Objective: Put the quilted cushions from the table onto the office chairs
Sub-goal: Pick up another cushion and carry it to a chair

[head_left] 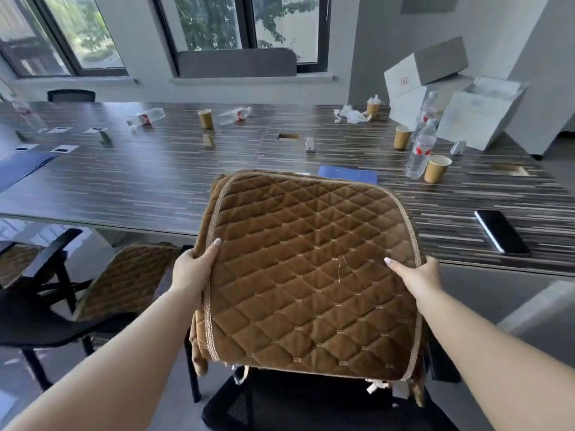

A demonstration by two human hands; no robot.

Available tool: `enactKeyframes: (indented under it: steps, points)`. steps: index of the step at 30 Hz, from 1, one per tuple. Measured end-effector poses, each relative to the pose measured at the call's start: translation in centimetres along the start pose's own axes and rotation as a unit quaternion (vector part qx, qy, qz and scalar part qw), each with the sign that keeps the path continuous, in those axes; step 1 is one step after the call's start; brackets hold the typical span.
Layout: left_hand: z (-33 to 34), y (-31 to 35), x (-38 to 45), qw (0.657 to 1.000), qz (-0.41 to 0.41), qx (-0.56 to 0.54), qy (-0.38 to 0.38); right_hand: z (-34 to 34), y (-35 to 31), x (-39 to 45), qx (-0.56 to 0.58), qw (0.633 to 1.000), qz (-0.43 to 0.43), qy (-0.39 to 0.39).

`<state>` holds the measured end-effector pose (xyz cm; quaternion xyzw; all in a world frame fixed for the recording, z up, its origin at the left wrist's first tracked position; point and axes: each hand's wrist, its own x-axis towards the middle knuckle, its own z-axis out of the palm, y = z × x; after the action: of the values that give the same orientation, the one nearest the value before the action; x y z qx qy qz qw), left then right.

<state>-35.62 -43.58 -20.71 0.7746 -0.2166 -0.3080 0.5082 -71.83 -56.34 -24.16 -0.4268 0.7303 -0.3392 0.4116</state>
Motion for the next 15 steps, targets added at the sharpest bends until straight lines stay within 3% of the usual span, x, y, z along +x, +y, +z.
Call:
enactKeyframes:
  steps: [9, 15]
  points:
    - [3.0, -11.8, -3.3, 0.975, -0.133, 0.167, -0.066, -2.4, 11.2, -2.6, -0.117, 0.987, 0.107, -0.011]
    - [4.0, -15.8, -4.0, 0.950, -0.198, 0.219, -0.100, -1.7, 17.0, -2.0, -0.166, 0.971, 0.168, -0.036]
